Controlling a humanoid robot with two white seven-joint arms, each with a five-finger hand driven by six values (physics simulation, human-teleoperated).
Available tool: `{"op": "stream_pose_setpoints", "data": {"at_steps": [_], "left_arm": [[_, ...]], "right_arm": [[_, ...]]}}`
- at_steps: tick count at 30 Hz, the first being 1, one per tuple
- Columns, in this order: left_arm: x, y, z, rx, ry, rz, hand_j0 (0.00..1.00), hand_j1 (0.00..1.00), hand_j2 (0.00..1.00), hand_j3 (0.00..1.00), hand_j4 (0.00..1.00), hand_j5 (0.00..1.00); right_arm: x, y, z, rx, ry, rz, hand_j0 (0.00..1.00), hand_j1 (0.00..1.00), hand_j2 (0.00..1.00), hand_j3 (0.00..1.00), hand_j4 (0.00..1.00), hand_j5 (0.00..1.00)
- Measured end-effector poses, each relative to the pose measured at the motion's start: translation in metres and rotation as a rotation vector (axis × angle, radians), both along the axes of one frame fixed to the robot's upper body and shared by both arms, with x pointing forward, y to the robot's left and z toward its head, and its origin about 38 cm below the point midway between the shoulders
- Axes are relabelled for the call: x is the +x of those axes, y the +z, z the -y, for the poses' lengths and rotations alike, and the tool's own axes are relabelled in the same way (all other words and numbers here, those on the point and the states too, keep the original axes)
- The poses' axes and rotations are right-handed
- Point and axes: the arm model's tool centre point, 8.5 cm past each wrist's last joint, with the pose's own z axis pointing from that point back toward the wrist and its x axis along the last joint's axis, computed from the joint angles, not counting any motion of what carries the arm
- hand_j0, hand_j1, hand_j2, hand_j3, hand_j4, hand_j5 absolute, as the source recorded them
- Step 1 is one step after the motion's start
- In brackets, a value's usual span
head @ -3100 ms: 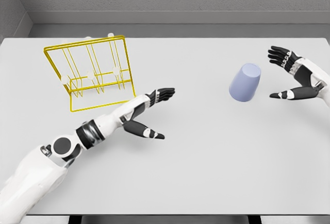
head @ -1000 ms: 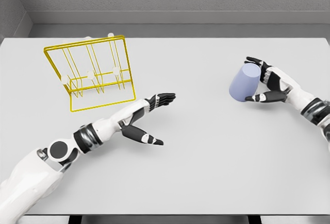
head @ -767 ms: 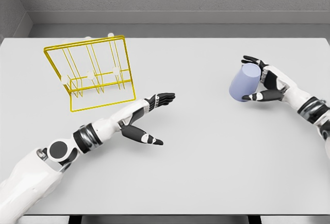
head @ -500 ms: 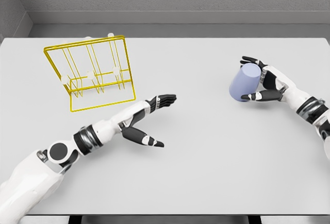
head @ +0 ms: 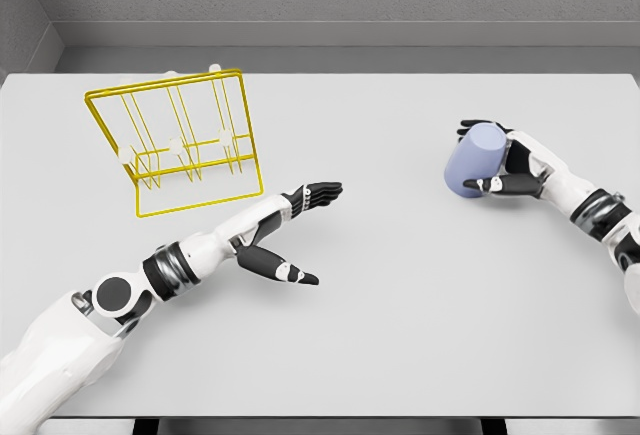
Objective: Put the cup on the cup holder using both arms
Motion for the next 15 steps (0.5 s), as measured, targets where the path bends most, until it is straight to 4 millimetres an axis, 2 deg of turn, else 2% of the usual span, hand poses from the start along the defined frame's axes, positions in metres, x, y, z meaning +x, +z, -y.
{"op": "stream_pose_setpoints", "data": {"at_steps": [5,15], "left_arm": [[0.000,0.000,0.000,0.000,0.000,-0.001,1.00,1.00,1.00,1.00,1.00,1.00],[0.000,-0.001,-0.001,0.002,0.003,-0.002,1.00,1.00,1.00,1.00,1.00,1.00]], "right_arm": [[0.001,0.002,-0.002,-0.002,0.009,0.008,0.72,0.72,0.72,0.72,0.72,0.72],[0.007,0.020,-0.016,0.009,0.052,0.063,0.72,0.72,0.72,0.72,0.72,0.72]]}}
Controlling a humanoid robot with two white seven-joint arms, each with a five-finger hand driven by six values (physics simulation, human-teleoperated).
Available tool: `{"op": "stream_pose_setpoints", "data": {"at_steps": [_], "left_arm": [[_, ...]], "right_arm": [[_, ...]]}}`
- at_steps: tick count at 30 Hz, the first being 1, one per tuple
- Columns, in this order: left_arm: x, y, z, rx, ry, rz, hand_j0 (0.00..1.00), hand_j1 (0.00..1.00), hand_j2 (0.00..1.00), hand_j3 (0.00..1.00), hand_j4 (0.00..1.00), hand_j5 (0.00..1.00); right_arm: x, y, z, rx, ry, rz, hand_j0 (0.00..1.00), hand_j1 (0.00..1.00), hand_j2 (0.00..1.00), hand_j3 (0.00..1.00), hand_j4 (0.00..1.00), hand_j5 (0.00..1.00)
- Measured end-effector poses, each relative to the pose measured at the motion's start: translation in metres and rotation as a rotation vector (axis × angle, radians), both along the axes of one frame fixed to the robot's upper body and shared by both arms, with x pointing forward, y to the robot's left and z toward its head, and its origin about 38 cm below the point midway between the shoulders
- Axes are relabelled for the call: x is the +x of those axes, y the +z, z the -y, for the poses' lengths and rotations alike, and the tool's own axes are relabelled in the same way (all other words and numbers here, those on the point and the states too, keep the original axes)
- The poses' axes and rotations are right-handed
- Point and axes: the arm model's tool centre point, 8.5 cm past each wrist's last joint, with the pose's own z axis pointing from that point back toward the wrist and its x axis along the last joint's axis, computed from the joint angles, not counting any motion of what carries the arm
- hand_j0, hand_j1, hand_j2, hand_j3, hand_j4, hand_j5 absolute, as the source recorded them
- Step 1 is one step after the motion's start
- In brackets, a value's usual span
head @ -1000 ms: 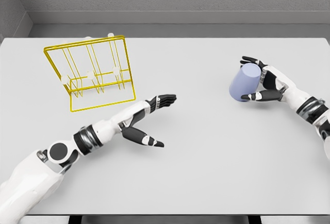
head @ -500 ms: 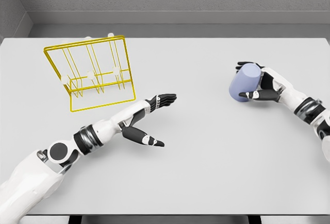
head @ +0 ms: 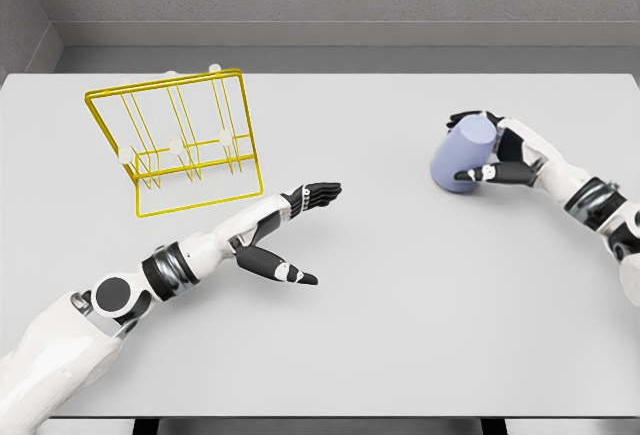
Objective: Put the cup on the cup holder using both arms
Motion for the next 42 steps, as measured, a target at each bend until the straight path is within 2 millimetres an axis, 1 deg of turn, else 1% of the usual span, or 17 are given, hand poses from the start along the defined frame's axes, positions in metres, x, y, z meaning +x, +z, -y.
{"op": "stream_pose_setpoints", "data": {"at_steps": [11,21,27,32,36,42], "left_arm": [[0.000,0.000,-0.001,0.000,0.002,0.000,1.00,1.00,1.00,1.00,1.00,1.00],[0.002,0.002,-0.003,-0.045,0.017,-0.033,1.00,1.00,1.00,1.00,1.00,1.00],[0.001,0.001,-0.003,-0.043,0.014,-0.034,1.00,1.00,1.00,1.00,1.00,1.00],[0.002,-0.001,-0.005,-0.040,0.021,-0.043,1.00,1.00,1.00,1.00,1.00,1.00],[0.000,-0.004,-0.006,-0.040,0.023,-0.051,1.00,1.00,1.00,1.00,1.00,1.00],[-0.002,-0.005,-0.006,-0.041,0.021,-0.057,1.00,1.00,1.00,1.00,1.00,1.00]], "right_arm": [[0.001,0.017,-0.026,0.023,0.078,0.052,0.71,0.71,0.71,0.71,0.71,0.71],[-0.008,0.025,-0.068,0.035,0.206,0.082,0.71,0.71,0.71,0.71,0.71,0.71],[-0.014,0.023,-0.089,0.051,0.260,0.082,0.70,0.70,0.70,0.70,0.70,0.70],[-0.019,0.015,-0.104,0.054,0.297,0.065,0.70,0.70,0.70,0.70,0.70,0.70],[-0.022,0.011,-0.109,0.051,0.310,0.053,0.70,0.70,0.70,0.70,0.70,0.70],[-0.025,0.003,-0.111,0.018,0.324,0.037,0.70,0.70,0.70,0.70,0.70,0.70]]}}
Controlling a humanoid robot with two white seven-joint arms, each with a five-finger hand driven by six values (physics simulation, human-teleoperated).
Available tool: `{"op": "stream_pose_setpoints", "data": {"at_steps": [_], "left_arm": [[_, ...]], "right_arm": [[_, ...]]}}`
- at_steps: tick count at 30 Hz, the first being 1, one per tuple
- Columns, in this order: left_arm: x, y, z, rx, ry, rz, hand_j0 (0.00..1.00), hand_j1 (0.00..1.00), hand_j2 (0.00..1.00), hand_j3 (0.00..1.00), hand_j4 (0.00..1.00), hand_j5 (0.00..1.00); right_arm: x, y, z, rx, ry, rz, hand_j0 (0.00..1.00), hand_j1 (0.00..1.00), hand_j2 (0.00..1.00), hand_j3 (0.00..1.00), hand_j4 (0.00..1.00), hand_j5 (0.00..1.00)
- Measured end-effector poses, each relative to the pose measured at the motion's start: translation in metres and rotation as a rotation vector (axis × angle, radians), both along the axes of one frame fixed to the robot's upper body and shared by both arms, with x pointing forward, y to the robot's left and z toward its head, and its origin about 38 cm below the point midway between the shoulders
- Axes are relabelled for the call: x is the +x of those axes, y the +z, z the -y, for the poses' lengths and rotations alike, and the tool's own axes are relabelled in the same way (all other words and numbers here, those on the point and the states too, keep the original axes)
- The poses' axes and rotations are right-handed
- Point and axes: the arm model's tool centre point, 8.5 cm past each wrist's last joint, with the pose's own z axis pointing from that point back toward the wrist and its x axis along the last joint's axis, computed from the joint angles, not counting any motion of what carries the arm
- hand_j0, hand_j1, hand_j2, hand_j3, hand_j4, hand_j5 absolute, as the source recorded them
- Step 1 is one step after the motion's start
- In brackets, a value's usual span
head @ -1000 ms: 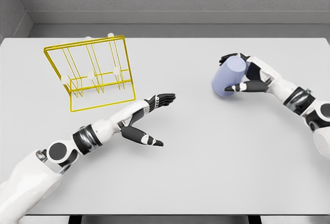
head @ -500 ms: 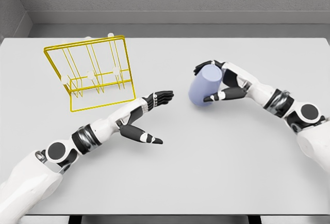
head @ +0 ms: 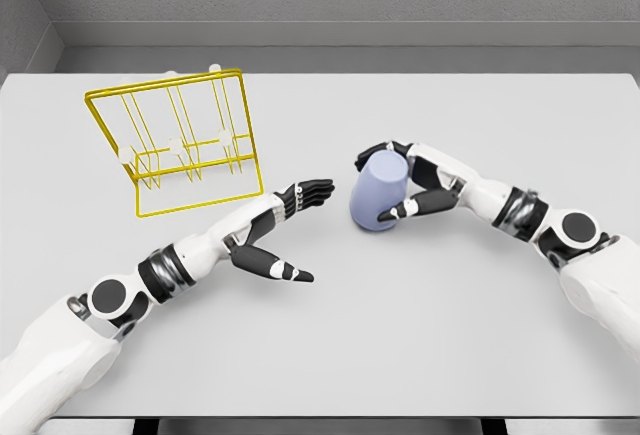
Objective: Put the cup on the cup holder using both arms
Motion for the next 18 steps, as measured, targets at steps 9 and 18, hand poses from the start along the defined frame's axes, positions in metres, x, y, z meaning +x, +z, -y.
{"op": "stream_pose_setpoints", "data": {"at_steps": [9,18], "left_arm": [[-0.0001,-0.0002,-0.0015,0.003,0.002,-0.002,1.00,1.00,1.00,1.00,1.00,1.00],[0.0099,-0.0033,-0.0081,0.017,0.039,-0.001,1.00,1.00,1.00,1.00,1.00,1.00]], "right_arm": [[-0.0023,-0.0064,-0.0020,-0.026,0.012,-0.012,0.82,0.82,0.82,0.82,0.82,0.82],[-0.0035,-0.0093,-0.0027,-0.054,0.022,-0.010,1.00,1.00,1.00,1.00,1.00,1.00]]}}
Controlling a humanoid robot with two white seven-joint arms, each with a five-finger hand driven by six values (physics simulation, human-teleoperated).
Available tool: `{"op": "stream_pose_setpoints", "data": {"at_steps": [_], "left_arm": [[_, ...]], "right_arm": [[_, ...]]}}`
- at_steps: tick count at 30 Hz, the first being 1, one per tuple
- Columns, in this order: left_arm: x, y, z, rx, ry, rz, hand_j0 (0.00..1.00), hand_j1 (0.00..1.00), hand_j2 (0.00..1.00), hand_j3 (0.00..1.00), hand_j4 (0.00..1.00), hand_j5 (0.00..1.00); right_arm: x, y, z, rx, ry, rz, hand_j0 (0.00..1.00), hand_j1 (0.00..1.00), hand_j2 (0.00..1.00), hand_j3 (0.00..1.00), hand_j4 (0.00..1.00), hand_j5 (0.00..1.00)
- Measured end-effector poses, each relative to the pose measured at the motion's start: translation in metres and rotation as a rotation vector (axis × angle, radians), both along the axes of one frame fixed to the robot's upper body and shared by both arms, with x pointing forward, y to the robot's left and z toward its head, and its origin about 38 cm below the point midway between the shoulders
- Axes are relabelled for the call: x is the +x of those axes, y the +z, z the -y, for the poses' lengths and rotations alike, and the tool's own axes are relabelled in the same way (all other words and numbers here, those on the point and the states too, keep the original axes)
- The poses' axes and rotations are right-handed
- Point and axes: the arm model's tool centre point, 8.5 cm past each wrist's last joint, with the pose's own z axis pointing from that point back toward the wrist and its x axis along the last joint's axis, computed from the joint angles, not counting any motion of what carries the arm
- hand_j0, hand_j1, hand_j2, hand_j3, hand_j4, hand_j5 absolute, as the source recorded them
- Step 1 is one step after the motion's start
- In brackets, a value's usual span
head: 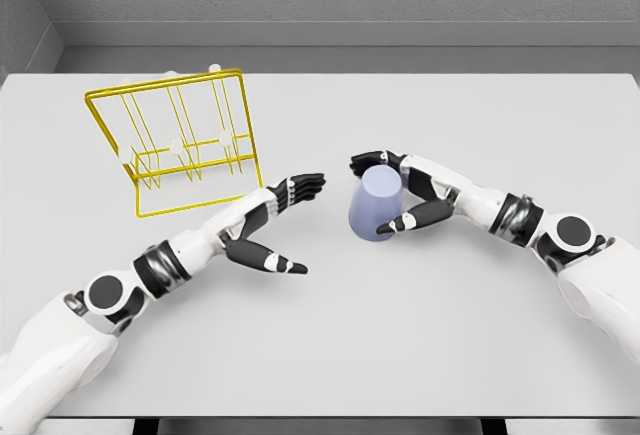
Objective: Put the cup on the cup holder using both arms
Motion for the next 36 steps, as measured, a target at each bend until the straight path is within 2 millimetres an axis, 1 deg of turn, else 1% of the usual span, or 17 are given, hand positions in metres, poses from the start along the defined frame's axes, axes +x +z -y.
{"op": "stream_pose_setpoints", "data": {"at_steps": [6,12,17,22,23,25,27,28,30,31,33,35,36], "left_arm": [[0.002,-0.004,0.003,-0.008,0.007,-0.005,1.00,1.00,1.00,1.00,1.00,1.00],[0.005,-0.007,0.006,-0.021,0.023,-0.014,1.00,1.00,1.00,1.00,1.00,1.00],[0.006,-0.006,0.011,-0.036,0.021,-0.018,1.00,1.00,1.00,1.00,1.00,1.00],[0.015,0.007,0.023,-0.074,0.014,0.003,1.00,1.00,1.00,1.00,1.00,1.00],[0.015,0.007,0.025,-0.081,0.015,-0.001,1.00,1.00,1.00,1.00,1.00,1.00],[0.018,0.009,0.028,-0.091,0.017,0.000,1.00,1.00,1.00,1.00,1.00,1.00],[0.022,0.008,0.029,-0.091,0.024,-0.006,1.00,1.00,1.00,1.00,1.00,1.00],[0.024,0.006,0.031,-0.090,0.028,-0.011,1.00,1.00,1.00,1.00,1.00,1.00],[0.025,-0.001,0.033,-0.088,0.037,-0.029,1.00,1.00,1.00,1.00,1.00,1.00],[0.025,-0.004,0.035,-0.088,0.040,-0.037,1.00,1.00,1.00,1.00,1.00,1.00],[0.034,-0.002,0.041,-0.080,0.043,-0.026,1.00,1.00,1.00,1.00,1.00,1.00],[0.038,-0.004,0.046,-0.076,0.045,-0.029,1.00,1.00,1.00,1.00,1.00,1.00],[0.038,-0.007,0.048,-0.074,0.047,-0.035,1.00,1.00,1.00,1.00,1.00,1.00]], "right_arm": [[0.001,0.002,0.000,-0.025,0.008,0.017,1.00,1.00,1.00,1.00,1.00,1.00],[0.007,0.009,0.008,-0.040,-0.003,0.038,1.00,1.00,1.00,1.00,1.00,1.00],[0.013,0.014,0.026,-0.083,-0.030,0.052,1.00,1.00,1.00,1.00,1.00,1.00],[0.019,0.027,0.053,-0.133,-0.066,0.079,1.00,1.00,1.00,1.00,1.00,1.00],[0.020,0.030,0.059,-0.140,-0.077,0.087,1.00,1.00,1.00,1.00,1.00,1.00],[0.026,0.044,0.073,-0.158,-0.102,0.114,1.00,1.00,1.00,1.00,1.00,1.00],[0.029,0.050,0.083,-0.173,-0.120,0.127,1.00,1.00,1.00,1.00,1.00,1.00],[0.033,0.060,0.087,-0.176,-0.125,0.150,1.00,1.00,1.00,1.00,1.00,1.00],[0.031,0.070,0.096,-0.174,-0.120,0.218,1.00,1.00,1.00,1.00,1.00,1.00],[0.028,0.072,0.103,-0.179,-0.121,0.239,1.00,1.00,1.00,1.00,1.00,1.00],[0.026,0.081,0.115,-0.194,-0.126,0.278,1.00,1.00,1.00,1.00,1.00,1.00],[0.023,0.089,0.129,-0.217,-0.137,0.300,1.00,1.00,1.00,1.00,1.00,1.00],[0.030,0.108,0.135,-0.224,-0.146,0.340,1.00,1.00,1.00,1.00,1.00,1.00]]}}
